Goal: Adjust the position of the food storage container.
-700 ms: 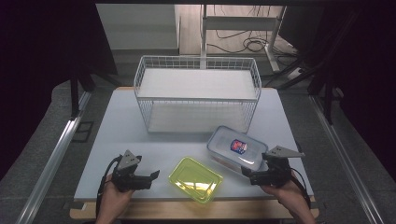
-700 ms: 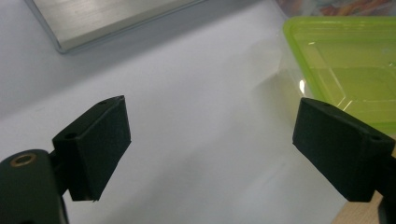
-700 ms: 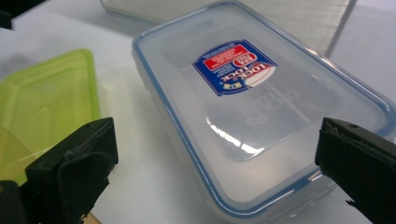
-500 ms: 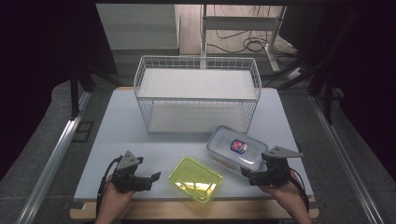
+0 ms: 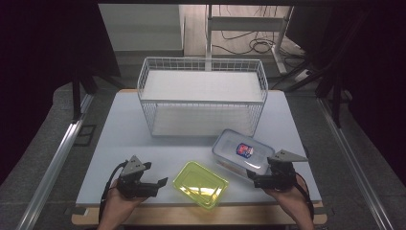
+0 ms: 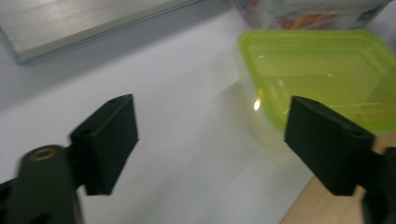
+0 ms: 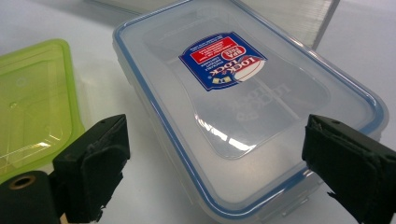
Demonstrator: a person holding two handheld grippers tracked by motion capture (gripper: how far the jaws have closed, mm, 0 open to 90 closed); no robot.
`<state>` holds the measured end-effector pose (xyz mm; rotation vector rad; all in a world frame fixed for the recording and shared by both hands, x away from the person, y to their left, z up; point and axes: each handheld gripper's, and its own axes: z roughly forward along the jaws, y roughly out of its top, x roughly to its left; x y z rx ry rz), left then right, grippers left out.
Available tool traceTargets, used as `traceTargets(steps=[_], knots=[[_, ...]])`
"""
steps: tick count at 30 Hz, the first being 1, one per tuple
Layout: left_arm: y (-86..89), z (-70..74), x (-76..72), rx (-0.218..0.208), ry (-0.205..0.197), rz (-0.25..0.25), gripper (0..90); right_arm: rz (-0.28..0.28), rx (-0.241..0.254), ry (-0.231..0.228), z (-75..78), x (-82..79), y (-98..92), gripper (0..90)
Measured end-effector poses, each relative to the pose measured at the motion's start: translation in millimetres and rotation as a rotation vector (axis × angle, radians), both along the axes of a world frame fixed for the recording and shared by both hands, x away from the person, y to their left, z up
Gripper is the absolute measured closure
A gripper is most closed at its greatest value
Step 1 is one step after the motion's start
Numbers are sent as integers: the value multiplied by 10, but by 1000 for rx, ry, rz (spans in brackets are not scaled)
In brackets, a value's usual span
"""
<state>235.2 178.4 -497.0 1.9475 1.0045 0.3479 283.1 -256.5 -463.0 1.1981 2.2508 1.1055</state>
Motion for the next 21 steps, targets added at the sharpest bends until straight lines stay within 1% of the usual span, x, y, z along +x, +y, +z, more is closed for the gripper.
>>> traceTargets(steps=[1,2,3,5,7,9,11,13,14,15,16,17,18,19,21], knots=[[-26,38,-19,-14,-4,-22,278,3,-12,-18,-6,-5,14,101],[-26,38,-19,-14,-4,-22,300,3,-12,-18,-6,-5,14,101],[-48,61,-34,-18,-11,-31,300,6,-15,-22,-8,-7,20,108],[-74,81,-49,-22,-18,-47,358,24,-15,-25,-12,-10,34,145],[-97,90,-59,-30,-17,-57,387,36,-14,-33,-12,-20,49,179],[-125,100,-70,-36,-8,-73,435,47,-17,-46,-2,-33,62,233],[-155,100,-75,-30,-5,-84,451,54,-24,-57,18,-54,76,285],[-175,91,-74,-20,-5,-90,470,70,-27,-70,43,-78,94,391],[-179,84,-73,-14,-5,-90,469,90,-28,-69,54,-85,102,438],[-179,74,-71,-1,-8,-90,469,100,-31,-64,60,-92,111,473],[-179,66,-71,6,-11,-86,467,116,-43,-62,64,-101,126,520],[-176,64,-70,9,-13,-83,468,127,-42,-61,64,-109,136,566],[-173,67,-69,6,-12,-84,474,138,-38,-59,64,-113,140,625],[-174,70,-69,-3,-10,-87,488,157,-30,-46,65,-116,149,680],[-184,73,-71,-3,-9,-94,509,184,-28,-33,67,-128,173,763]])
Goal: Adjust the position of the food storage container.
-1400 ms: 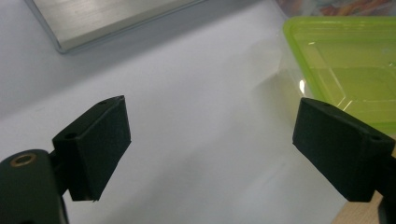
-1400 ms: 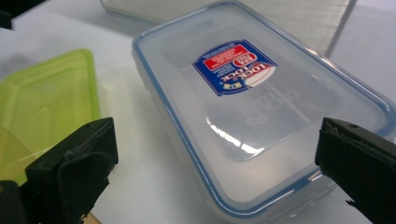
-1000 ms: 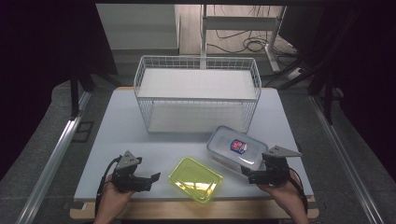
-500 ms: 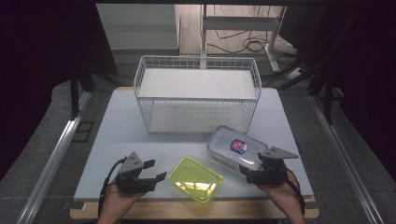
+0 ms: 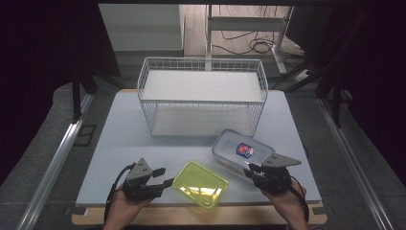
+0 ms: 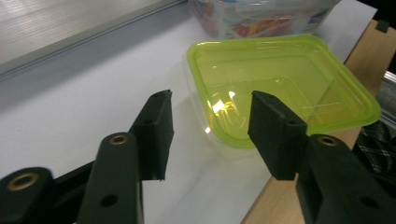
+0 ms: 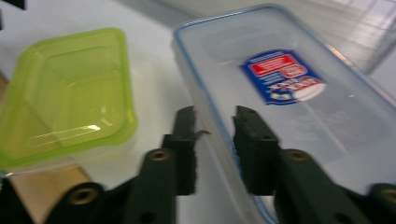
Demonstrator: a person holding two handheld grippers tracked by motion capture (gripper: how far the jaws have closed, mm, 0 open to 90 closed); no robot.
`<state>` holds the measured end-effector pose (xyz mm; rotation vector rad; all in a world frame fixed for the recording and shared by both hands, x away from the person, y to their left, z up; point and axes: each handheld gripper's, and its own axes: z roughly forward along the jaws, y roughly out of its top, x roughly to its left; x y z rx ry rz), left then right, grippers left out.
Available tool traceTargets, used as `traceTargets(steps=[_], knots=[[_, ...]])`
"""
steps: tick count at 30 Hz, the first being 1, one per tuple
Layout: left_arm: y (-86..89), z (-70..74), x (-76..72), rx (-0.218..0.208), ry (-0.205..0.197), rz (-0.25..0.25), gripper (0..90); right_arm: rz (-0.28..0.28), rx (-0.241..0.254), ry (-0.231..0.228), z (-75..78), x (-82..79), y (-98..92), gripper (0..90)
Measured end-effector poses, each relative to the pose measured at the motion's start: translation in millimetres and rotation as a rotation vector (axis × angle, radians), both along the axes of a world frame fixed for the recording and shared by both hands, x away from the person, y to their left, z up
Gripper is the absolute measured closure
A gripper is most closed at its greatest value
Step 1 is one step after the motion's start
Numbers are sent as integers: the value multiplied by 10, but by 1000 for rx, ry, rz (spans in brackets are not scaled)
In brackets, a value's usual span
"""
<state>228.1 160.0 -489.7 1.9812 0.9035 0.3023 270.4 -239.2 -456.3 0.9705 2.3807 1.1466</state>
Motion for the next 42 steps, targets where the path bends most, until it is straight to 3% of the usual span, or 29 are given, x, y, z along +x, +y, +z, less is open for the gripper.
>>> traceTargets(steps=[5,10,11,12,15,20,27,32,37,40,42], knots=[[-45,-5,-8,-13,17,-28,592,49,-26,19,-18,-38,81,882],[-202,11,-40,-5,26,-87,760,48,-36,33,-61,-20,87,890],[-232,8,-44,2,26,-96,760,48,-36,33,-61,-20,87,890],[-257,5,-46,4,26,-104,822,47,-29,34,-61,-18,80,889],[-318,17,-49,-37,43,-123,890,40,-32,33,-63,-14,77,887],[-629,63,-71,-49,49,-188,897,28,-35,35,-74,-1,76,877],[-1251,50,-93,18,51,-303,897,13,-38,16,-52,-8,57,858],[-1576,-19,-92,56,69,-345,897,13,-38,21,-64,-1,54,857],[-1709,-65,-57,122,73,-331,896,18,-43,24,-74,1,61,845],[-1679,-95,4,97,99,-327,897,16,-46,22,-80,5,60,844],[-1655,-96,32,112,91,-305,897,14,-45,22,-79,5,59,843]])
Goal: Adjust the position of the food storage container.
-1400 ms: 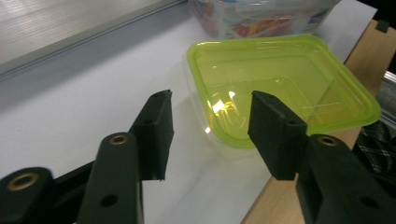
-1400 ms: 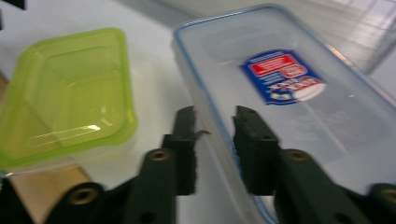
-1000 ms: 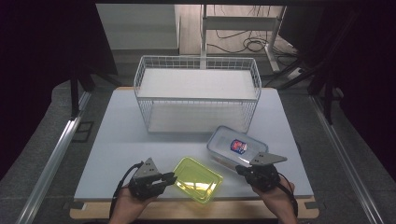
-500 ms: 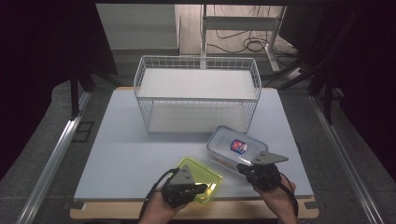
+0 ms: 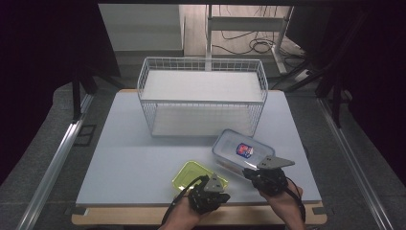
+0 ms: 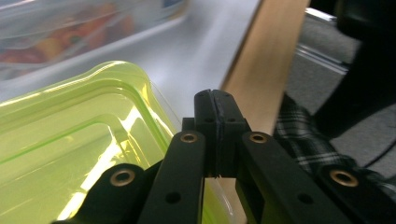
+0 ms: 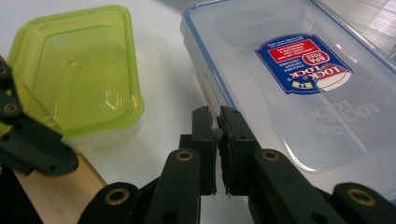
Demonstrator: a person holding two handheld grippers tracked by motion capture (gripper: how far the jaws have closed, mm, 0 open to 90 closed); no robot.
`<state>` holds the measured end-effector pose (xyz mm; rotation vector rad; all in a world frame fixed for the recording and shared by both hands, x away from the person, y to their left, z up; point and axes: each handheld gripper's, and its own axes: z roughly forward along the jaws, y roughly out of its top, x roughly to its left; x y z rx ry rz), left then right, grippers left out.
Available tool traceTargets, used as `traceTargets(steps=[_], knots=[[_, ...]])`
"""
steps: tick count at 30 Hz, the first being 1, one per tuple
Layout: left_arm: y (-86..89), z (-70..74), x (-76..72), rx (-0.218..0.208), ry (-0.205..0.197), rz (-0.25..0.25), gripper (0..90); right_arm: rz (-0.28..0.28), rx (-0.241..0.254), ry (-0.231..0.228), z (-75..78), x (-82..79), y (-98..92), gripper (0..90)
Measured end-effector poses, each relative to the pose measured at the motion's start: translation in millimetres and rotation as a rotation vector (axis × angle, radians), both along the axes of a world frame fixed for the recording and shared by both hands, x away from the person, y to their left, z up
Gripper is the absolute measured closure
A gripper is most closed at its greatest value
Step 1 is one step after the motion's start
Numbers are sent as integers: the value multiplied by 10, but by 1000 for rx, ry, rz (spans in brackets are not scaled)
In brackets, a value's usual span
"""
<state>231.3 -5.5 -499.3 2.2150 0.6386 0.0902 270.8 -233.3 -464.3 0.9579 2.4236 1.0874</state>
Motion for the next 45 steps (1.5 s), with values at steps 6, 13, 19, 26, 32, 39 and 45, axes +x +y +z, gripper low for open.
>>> traceTargets(steps=[6,13,19,26,32,39,45], knots=[[188,-29,183,22,-6,100,897,2,-5,-2,-3,-1,0,837],[457,-44,409,44,-10,223,896,0,-10,-1,-8,0,4,838],[750,-13,583,60,-37,324,893,2,-20,-9,-11,-3,4,842],[1114,0,742,52,-42,440,896,-5,-12,-12,-3,-3,-13,842],[1391,41,820,77,-76,526,896,-10,-6,-15,2,0,-28,841],[1405,90,787,-37,-40,505,896,-17,4,-10,4,13,-47,841],[1096,-45,757,75,-22,424,895,-15,3,-12,6,8,-55,837]])
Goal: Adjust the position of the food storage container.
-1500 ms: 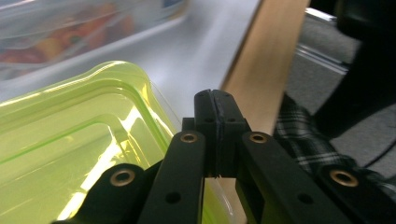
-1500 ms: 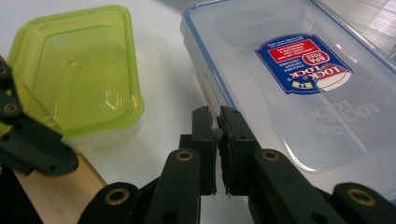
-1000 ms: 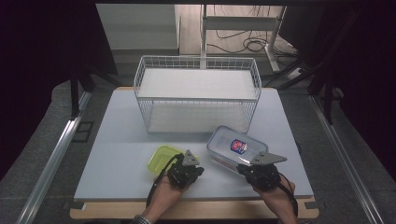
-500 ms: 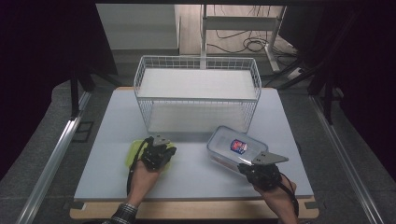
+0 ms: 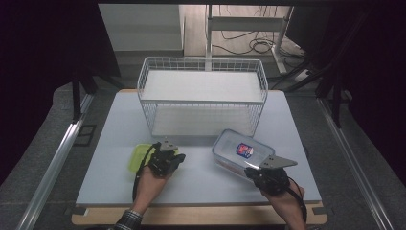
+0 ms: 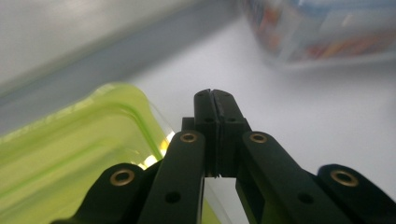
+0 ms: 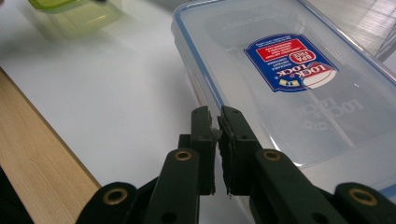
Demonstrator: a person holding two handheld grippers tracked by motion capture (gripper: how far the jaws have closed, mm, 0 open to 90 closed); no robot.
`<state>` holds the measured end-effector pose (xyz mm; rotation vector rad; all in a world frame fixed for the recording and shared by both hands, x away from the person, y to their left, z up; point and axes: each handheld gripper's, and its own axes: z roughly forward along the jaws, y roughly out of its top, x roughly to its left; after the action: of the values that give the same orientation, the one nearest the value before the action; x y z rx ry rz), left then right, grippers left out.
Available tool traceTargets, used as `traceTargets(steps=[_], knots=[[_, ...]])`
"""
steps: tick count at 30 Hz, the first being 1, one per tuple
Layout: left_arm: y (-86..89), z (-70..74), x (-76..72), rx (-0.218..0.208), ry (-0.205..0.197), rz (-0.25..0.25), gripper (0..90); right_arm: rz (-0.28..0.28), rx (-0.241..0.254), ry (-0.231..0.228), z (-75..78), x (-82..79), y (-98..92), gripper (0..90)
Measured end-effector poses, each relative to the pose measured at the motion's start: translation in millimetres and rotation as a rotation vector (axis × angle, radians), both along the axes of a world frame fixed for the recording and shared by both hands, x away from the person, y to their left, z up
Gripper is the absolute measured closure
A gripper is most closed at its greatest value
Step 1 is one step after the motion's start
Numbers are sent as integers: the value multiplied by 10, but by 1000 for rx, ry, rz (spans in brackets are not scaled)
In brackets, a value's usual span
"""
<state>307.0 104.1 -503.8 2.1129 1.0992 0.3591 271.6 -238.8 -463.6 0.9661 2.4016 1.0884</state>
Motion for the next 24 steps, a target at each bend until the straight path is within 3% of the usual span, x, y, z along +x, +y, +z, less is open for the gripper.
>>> traceTargets(steps=[5,10,13,14,16,18,21,23,24], knots=[[65,-31,37,64,1,33,896,-18,12,-6,23,11,-54,836],[237,-98,111,82,28,93,897,-51,19,-20,62,33,-155,837],[247,-53,102,50,10,93,896,-78,18,-36,91,49,-219,838],[222,-20,93,29,-4,80,896,-119,18,-57,124,81,-320,841],[156,29,80,2,-20,54,895,-138,16,-62,132,96,-366,845],[46,69,112,-15,-26,21,891,-206,7,-71,125,148,-506,854],[-141,120,248,-22,-36,-16,888,-295,-9,-64,70,234,-678,867],[-298,135,374,-59,-33,-29,888,-345,-10,-37,3,329,-780,867],[-356,139,426,-59,-29,-39,888,-345,-10,-37,3,329,-780,867]])
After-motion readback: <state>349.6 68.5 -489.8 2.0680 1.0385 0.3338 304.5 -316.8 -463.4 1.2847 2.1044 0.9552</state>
